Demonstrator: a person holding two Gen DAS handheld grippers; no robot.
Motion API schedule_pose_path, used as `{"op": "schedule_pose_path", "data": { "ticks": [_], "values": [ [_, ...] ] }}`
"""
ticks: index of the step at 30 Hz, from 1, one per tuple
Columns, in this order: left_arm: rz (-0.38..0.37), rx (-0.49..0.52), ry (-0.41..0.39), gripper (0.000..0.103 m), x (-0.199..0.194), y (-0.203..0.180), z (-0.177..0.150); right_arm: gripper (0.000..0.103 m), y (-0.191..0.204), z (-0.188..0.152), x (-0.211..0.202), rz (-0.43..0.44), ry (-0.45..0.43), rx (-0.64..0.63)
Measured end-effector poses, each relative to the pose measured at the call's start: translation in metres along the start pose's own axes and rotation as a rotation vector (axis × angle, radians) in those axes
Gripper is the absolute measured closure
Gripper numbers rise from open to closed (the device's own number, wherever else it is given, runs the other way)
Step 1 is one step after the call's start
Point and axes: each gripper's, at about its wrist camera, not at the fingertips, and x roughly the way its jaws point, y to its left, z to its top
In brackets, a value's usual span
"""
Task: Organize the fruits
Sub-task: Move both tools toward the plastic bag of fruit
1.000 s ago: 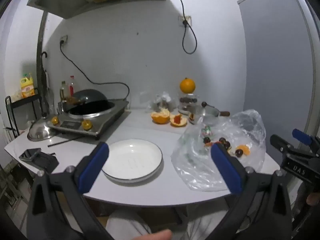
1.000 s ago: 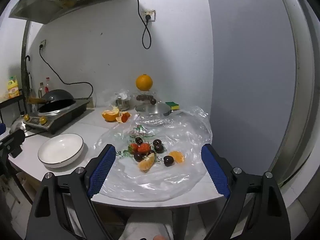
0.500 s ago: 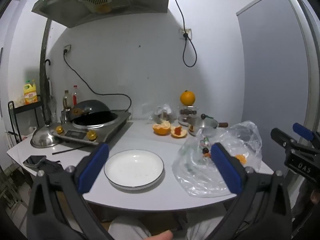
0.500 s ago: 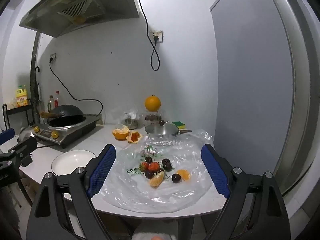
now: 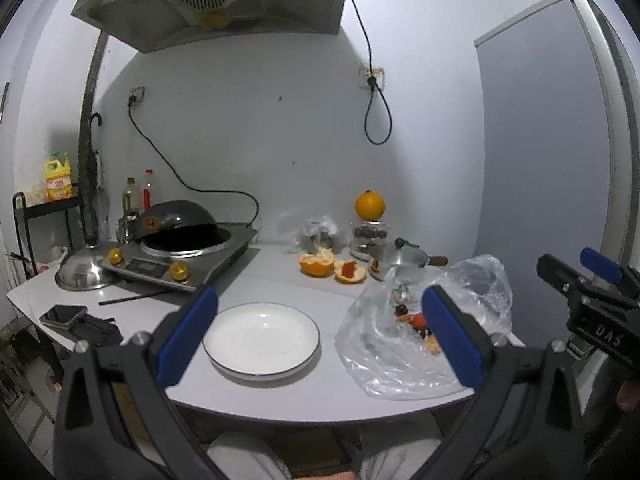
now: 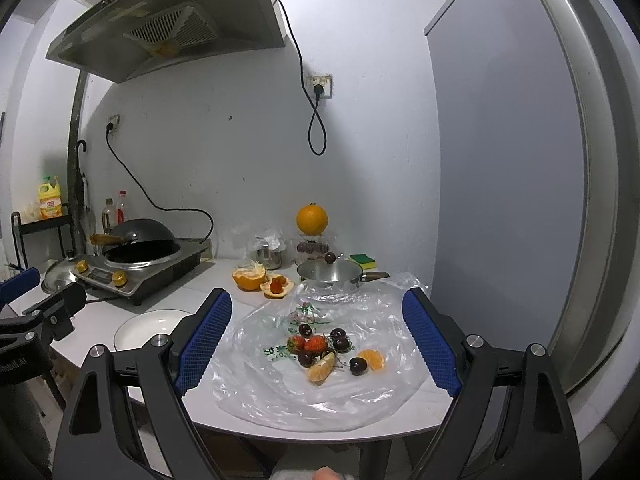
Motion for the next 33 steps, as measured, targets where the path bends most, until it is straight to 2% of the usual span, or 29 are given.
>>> {"op": "schedule_pose_path", "data": {
  "ticks": [17, 22, 33],
  "values": [
    [-0.023, -0.035, -0.029, 0.000, -0.013, 0.006, 0.013, 0.013, 0.004, 0.015, -0.013, -0.003, -0.028, -0.004],
    [-0.030, -0.033, -0.024, 0.000, -0.015, 0.005, 0.023, 0.013, 0.006, 0.020, -0.015, 0.002, -0.030, -0.001],
    [-0.041, -0.034, -0.071, 0.000, -0.029, 0.000, 0.049, 0.013, 0.004, 0.039, -0.032, -0.003, -0.072, 0.001]
  ]
}}
